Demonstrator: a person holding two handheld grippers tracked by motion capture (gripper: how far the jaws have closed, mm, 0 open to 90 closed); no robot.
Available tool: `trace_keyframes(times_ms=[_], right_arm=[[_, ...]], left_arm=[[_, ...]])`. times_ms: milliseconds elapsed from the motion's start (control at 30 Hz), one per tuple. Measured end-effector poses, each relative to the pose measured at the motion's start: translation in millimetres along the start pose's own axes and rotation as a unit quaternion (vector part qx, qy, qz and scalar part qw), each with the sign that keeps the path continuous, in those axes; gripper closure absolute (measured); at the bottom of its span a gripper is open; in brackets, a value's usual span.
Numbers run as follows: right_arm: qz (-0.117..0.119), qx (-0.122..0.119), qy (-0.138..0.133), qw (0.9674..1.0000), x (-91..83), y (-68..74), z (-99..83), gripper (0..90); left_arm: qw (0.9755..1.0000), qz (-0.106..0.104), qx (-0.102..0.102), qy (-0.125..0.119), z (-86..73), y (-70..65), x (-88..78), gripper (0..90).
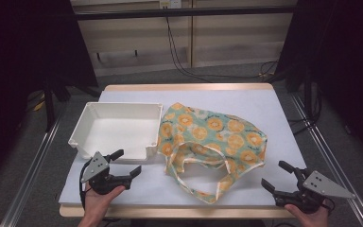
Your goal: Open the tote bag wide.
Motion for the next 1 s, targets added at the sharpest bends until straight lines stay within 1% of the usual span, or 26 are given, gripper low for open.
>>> trace_keyframes(times_ms=[33, 100, 200, 233, 267, 300, 333, 367, 400, 433, 467, 500, 533, 567, 600, 633, 667, 700, 733, 767, 800, 833, 900, 933, 967, 1000], right_arm=[[0.002, 0.002, 0.001, 1.0000, 0.0, 0.4, -0.1, 15.4], [0.003, 0.002, 0.003, 1.0000, 0.0, 0.8, -0.3, 16.2], [0.009, 0.000, 0.008, 0.9999, 0.8, 3.0, -0.5, 19.9], [0.014, -0.003, 0.010, 0.9999, 1.0, 3.7, -0.5, 20.6], [0.015, 0.000, 0.010, 0.9998, 2.5, 5.8, 0.6, 23.9], [0.015, 0.000, 0.010, 0.9998, 2.5, 5.8, 0.6, 23.9], [0.029, 0.002, 0.012, 0.9995, 4.0, 9.1, 1.1, 26.6], [0.029, 0.002, 0.012, 0.9995, 4.0, 9.1, 1.1, 26.6], [0.031, -0.010, 0.018, 0.9993, 6.0, 12.4, 1.3, 31.4], [0.031, -0.010, 0.018, 0.9993, 6.0, 12.4, 1.3, 31.4], [0.039, -0.007, 0.023, 0.9990, 6.4, 14.2, 1.1, 33.2], [0.040, -0.005, 0.032, 0.9987, 8.1, 15.9, 0.8, 35.0], [0.048, 0.001, 0.034, 0.9983, 8.8, 17.5, 1.0, 36.4], [0.048, 0.001, 0.034, 0.9983, 8.8, 17.5, 1.0, 36.4], [0.060, 0.006, 0.036, 0.9975, 10.3, 20.7, 2.3, 38.1], [0.060, 0.006, 0.036, 0.9975, 10.3, 20.7, 2.3, 38.1], [0.075, 0.006, 0.045, 0.9962, 12.3, 24.5, 3.3, 39.9], [0.075, 0.006, 0.045, 0.9962, 12.3, 24.5, 3.3, 39.9], [0.088, 0.005, 0.053, 0.9947, 14.4, 27.0, 5.1, 41.0], [0.088, 0.005, 0.053, 0.9947, 14.4, 27.0, 5.1, 41.0], [0.096, 0.010, 0.048, 0.9941, 17.1, 28.2, 9.1, 41.3], [0.100, 0.010, 0.048, 0.9937, 18.5, 28.9, 11.1, 41.7], [0.103, 0.009, 0.046, 0.9936, 21.4, 30.1, 15.1, 41.2], [0.103, 0.009, 0.046, 0.9936, 21.4, 30.1, 15.1, 41.2], [0.104, 0.006, 0.048, 0.9934, 22.7, 30.4, 16.5, 41.0], [0.108, 0.007, 0.050, 0.9929, 24.6, 30.7, 18.5, 39.8]], left_arm=[[1.0000, -0.002, 0.006, 0.001, 0.4, 0.3, -1.5, 10.6], [1.0000, -0.002, 0.004, -0.002, 1.0, -0.1, -1.6, 10.8], [1.0000, -0.004, 0.001, 0.004, -0.1, 0.2, -0.3, 11.4], [1.0000, -0.005, 0.004, 0.006, -0.8, 0.2, 0.3, 11.4], [0.9999, -0.010, 0.008, 0.006, -0.6, -0.7, 1.8, 11.9], [0.9999, -0.010, 0.008, 0.006, -0.6, -0.7, 1.8, 12.0], [0.9999, -0.013, 0.003, 0.010, -0.6, -2.5, 2.1, 12.5], [0.9999, -0.013, 0.003, 0.010, -0.6, -2.5, 2.1, 12.8], [0.9998, -0.011, 0.013, 0.014, -1.5, -5.4, 2.9, 12.6], [0.9998, -0.011, 0.013, 0.014, -1.5, -5.4, 2.9, 12.5], [0.9995, -0.017, 0.019, 0.017, -2.2, -7.7, 3.2, 12.5], [0.9994, -0.022, 0.020, 0.020, -2.6, -13.3, 3.6, 12.6], [0.9993, -0.022, 0.023, 0.020, -2.5, -14.3, 3.7, 12.9], [0.9993, -0.022, 0.023, 0.020, -2.5, -14.3, 3.7, 13.0], [0.9991, -0.032, 0.023, 0.018, -1.6, -16.9, 3.4, 13.1], [0.9991, -0.032, 0.023, 0.018, -1.6, -16.9, 3.4, 13.5], [0.9990, -0.034, 0.024, 0.019, -1.6, -18.2, 3.9, 13.6], [0.9990, -0.034, 0.024, 0.019, -1.6, -18.2, 3.9, 13.7], [0.9988, -0.039, 0.021, 0.020, -2.4, -19.7, 4.2, 14.1], [0.9988, -0.039, 0.021, 0.020, -2.4, -19.7, 4.2, 14.3], [0.9986, -0.043, 0.021, 0.023, -3.4, -19.7, 4.8, 14.3], [0.9987, -0.040, 0.020, 0.025, -3.8, -19.9, 4.9, 14.4], [0.9985, -0.044, 0.017, 0.025, -4.1, -20.8, 5.1, 14.6], [0.9984, -0.042, 0.022, 0.031, -4.6, -20.6, 5.0, 14.6], [0.9981, -0.050, 0.021, 0.028, -4.2, -22.4, 5.9, 14.6], [0.9980, -0.049, 0.026, 0.030, -4.2, -23.1, 6.1, 14.9]])
Point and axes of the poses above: each handheld gripper's, and its own axes: x roughly forward along the jaws, z roughly out of its top, y roughly to its left, the point moved 7 cm from there along x, roughly forward along the jaws, and after that the axes turned 9 degrees about z, right-handed, at the moved point
